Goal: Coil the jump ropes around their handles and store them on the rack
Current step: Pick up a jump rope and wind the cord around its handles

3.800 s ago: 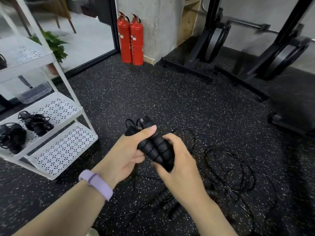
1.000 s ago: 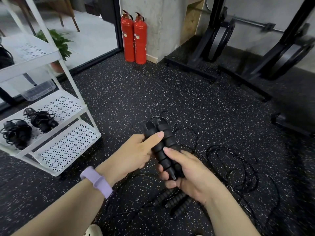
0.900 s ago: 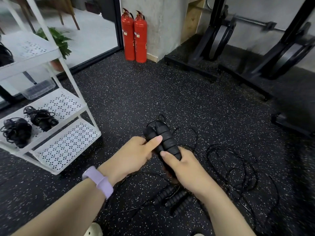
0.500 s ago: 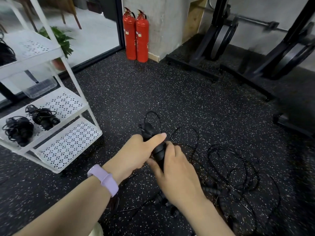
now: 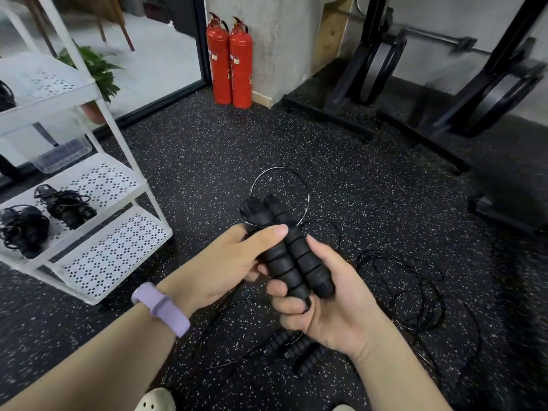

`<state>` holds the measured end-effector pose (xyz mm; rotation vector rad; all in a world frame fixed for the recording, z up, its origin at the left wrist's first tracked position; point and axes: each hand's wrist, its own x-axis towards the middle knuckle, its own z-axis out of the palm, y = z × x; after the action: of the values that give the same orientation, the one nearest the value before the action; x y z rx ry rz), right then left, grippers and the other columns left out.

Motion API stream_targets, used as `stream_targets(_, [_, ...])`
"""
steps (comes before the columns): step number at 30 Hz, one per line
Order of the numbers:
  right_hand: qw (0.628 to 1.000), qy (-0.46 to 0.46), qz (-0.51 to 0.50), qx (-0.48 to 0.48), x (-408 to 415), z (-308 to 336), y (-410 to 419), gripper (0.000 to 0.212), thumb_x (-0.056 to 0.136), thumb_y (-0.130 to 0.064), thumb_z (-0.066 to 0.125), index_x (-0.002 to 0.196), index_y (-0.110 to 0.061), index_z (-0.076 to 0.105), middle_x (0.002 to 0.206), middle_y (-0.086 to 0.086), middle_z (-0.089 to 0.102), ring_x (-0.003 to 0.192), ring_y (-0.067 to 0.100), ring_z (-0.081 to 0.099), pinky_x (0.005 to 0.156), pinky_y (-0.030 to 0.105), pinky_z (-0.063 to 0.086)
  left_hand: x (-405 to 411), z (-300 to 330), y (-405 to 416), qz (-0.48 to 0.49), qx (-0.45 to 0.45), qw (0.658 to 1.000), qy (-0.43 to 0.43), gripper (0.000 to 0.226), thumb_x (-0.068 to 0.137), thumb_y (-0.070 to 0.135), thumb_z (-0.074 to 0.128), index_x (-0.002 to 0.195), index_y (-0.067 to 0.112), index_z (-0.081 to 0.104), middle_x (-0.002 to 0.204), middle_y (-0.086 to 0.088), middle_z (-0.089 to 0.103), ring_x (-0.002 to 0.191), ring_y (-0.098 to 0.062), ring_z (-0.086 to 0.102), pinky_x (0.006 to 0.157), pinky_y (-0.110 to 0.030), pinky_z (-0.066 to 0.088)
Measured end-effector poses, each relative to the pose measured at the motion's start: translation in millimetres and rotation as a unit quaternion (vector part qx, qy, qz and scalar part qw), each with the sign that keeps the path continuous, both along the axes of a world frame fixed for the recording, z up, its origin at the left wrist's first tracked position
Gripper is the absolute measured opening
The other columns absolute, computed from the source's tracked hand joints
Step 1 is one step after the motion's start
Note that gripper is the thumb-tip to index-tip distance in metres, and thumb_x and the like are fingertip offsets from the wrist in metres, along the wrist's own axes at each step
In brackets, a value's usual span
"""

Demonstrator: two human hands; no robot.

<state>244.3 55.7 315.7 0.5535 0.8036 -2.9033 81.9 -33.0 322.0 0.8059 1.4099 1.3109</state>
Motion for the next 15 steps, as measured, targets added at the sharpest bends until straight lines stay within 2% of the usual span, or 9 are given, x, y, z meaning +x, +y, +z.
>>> stream_targets(2, [0.998, -0.012, -0.022, 0.066, -1, -1, 0, 0.061, 0.099, -0.060, 0.050, 0.116, -0.006, 0.074, 0.083, 0.006, 0.058, 0.058, 0.010, 0.048, 0.050, 0.021, 0.033, -4, 0, 0, -0.006, -0.011, 1.000, 0.006, 0.031, 0.085, 0.058, 0.066, 0.069, 0.031, 0.067, 0.060, 0.007, 0.045, 0.052, -0.006, 0.038, 0.046, -0.019, 0.030])
stream_targets(4, [0.981, -0.065, -0.065, 0.173, -2, -2, 1, 0.057, 0.100, -0.060, 0.052, 0.115, -0.009, 0.074, 0.080, 0.006, 0.062, 0.058, 0.013, 0.050, 0.048, 0.022, 0.037, -8, -1, -1, -0.017, -0.045, 0.998, 0.039, 0.036, 0.095, 0.055, 0.062, 0.072, 0.028, 0.063, 0.061, 0.006, 0.041, 0.049, -0.008, 0.031, 0.044, -0.020, 0.026])
stream_targets(6, [0.916, -0.154, -0.083, 0.362, -2, -5, 1, 0.053, 0.101, -0.061, 0.051, 0.104, -0.012, 0.071, 0.075, 0.000, 0.065, 0.058, 0.012, 0.053, 0.052, 0.024, 0.043, -10, -4, -2, -0.014, -0.104, 0.989, 0.100, 0.041, 0.096, 0.056, 0.060, 0.077, 0.020, 0.059, 0.063, 0.002, 0.041, 0.048, -0.010, 0.029, 0.043, -0.024, 0.023])
stream_targets(8, [0.840, -0.204, -0.079, 0.497, -2, -7, 1, 0.047, 0.102, -0.059, 0.046, 0.095, -0.018, 0.067, 0.074, -0.004, 0.067, 0.063, 0.014, 0.058, 0.062, 0.032, 0.048, -7, -9, -2, -0.004, -0.143, 0.982, 0.122, 0.042, 0.096, 0.056, 0.060, 0.075, 0.019, 0.058, 0.063, 0.002, 0.041, 0.048, -0.012, 0.028, 0.042, -0.024, 0.023])
stream_targets(10, [0.784, -0.232, -0.073, 0.571, -2, -8, 0, 0.042, 0.102, -0.062, 0.043, 0.100, -0.027, 0.065, 0.086, -0.002, 0.073, 0.077, 0.016, 0.066, 0.076, 0.038, 0.052, -5, -12, -1, 0.007, -0.154, 0.982, 0.105, 0.040, 0.097, 0.053, 0.061, 0.076, 0.018, 0.060, 0.066, -0.001, 0.040, 0.049, -0.012, 0.027, 0.042, -0.024, 0.023])
stream_targets(11, [0.757, -0.243, -0.064, 0.603, -2, -9, -1, 0.041, 0.100, -0.064, 0.040, 0.103, -0.030, 0.063, 0.089, -0.002, 0.072, 0.080, 0.013, 0.066, 0.077, 0.037, 0.052, -6, -12, -1, 0.011, -0.159, 0.983, 0.095, 0.040, 0.097, 0.050, 0.063, 0.079, 0.015, 0.062, 0.069, -0.004, 0.040, 0.050, -0.013, 0.027, 0.043, -0.024, 0.023])
stream_targets(13, [0.699, -0.261, -0.039, 0.664, -3, -11, -4, 0.040, 0.098, -0.067, 0.037, 0.109, -0.033, 0.055, 0.088, -0.006, 0.065, 0.078, 0.011, 0.062, 0.071, 0.036, 0.049, -6, -12, 1, 0.010, -0.165, 0.984, 0.065, 0.033, 0.098, 0.041, 0.066, 0.080, 0.013, 0.067, 0.071, -0.007, 0.041, 0.050, -0.013, 0.027, 0.042, -0.023, 0.023])
stream_targets(15, [0.619, -0.275, -0.019, 0.735, -6, -14, -10, 0.041, 0.098, -0.068, 0.035, 0.114, -0.032, 0.046, 0.096, -0.009, 0.060, 0.082, 0.015, 0.060, 0.069, 0.038, 0.046, -6, -12, 3, 0.012, -0.155, 0.988, -0.005, 0.029, 0.091, 0.033, 0.071, 0.066, 0.020, 0.064, 0.065, -0.001, 0.042, 0.047, -0.009, 0.027, 0.039, -0.021, 0.021])
